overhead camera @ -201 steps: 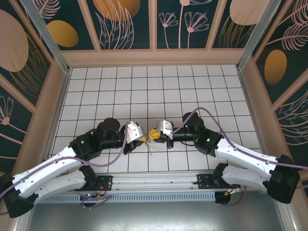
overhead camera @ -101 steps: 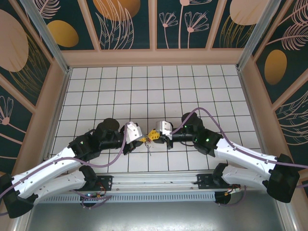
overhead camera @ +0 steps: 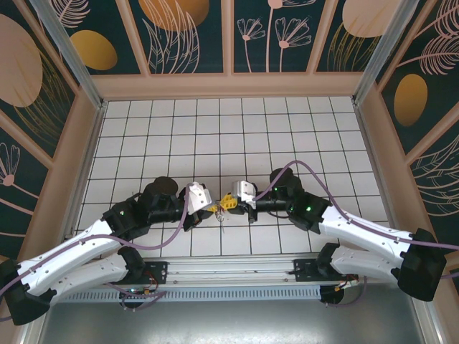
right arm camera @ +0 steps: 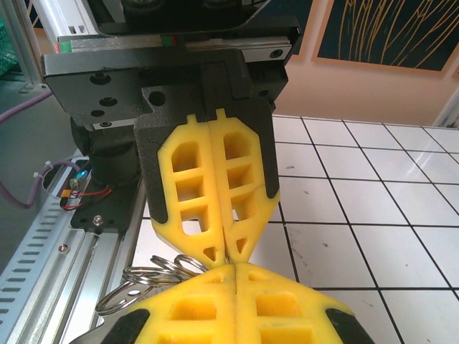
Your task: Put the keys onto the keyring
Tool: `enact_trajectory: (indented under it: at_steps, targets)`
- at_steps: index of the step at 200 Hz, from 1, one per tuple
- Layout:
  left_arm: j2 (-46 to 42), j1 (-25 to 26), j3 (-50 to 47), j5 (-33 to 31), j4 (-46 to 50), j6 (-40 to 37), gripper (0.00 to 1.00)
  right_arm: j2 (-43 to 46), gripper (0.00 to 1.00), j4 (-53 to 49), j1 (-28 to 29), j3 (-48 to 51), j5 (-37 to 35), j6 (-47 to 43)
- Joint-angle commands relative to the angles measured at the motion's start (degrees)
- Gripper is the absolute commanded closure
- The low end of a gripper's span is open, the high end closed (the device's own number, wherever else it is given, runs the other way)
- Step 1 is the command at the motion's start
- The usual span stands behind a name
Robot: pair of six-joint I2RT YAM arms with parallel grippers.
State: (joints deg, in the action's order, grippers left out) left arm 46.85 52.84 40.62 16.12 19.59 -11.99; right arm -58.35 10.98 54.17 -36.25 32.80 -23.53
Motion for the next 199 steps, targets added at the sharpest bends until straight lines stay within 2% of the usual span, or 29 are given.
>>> enact_trajectory:
  at_steps: [1, 199]
  targets:
    - [-0.9, -0.1, -0.3, 0.6, -1.6, -0.3, 1.0, 0.3, 1.0, 1.4, 0.9, -1.0, 0.2, -0.1]
    - [0.5, -0.1, 1.9, 0.2, 0.3, -0.5, 1.0, 2.6, 1.0, 0.7, 1.0, 1.6, -2.3, 0.3]
